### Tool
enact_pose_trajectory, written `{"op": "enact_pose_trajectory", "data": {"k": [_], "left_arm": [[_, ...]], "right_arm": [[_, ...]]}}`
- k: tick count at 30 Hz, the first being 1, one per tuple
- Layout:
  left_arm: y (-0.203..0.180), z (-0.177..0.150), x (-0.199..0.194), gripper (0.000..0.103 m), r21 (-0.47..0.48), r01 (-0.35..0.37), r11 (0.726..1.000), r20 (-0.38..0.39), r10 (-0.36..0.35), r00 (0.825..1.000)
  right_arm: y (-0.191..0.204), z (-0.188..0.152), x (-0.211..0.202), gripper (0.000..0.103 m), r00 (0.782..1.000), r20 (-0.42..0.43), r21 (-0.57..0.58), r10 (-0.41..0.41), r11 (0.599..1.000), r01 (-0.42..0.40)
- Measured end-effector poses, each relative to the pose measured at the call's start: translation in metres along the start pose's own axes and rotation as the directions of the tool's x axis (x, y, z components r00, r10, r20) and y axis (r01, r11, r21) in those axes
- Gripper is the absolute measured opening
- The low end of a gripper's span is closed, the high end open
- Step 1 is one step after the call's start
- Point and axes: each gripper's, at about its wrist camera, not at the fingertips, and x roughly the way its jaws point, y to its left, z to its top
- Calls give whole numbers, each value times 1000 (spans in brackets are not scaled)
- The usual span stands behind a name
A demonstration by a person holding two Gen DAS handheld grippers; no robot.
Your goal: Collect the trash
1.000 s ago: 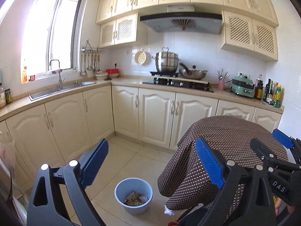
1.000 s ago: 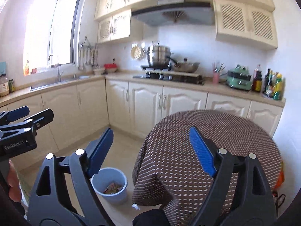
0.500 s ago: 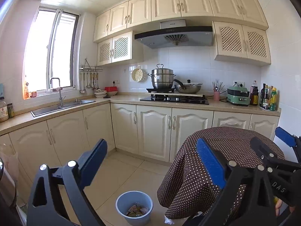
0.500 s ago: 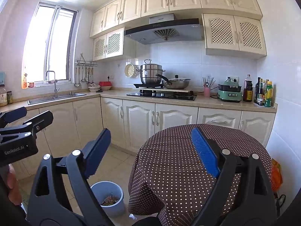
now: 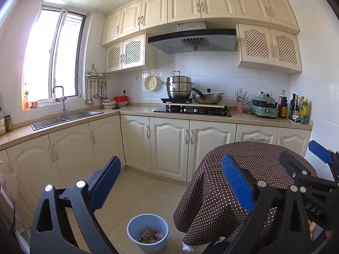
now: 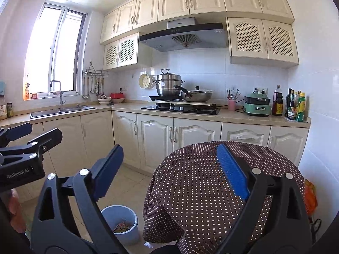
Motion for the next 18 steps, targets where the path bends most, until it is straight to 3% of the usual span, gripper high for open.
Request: {"op": "enact_pose_trajectory", "data": {"k": [18], "left_arm": [[3,-1,4,94,-9,14,1000,-7,-14,1000]], "right_arm": [[5,-1,2,90,1000,-7,0,2,1000,-2]]}}
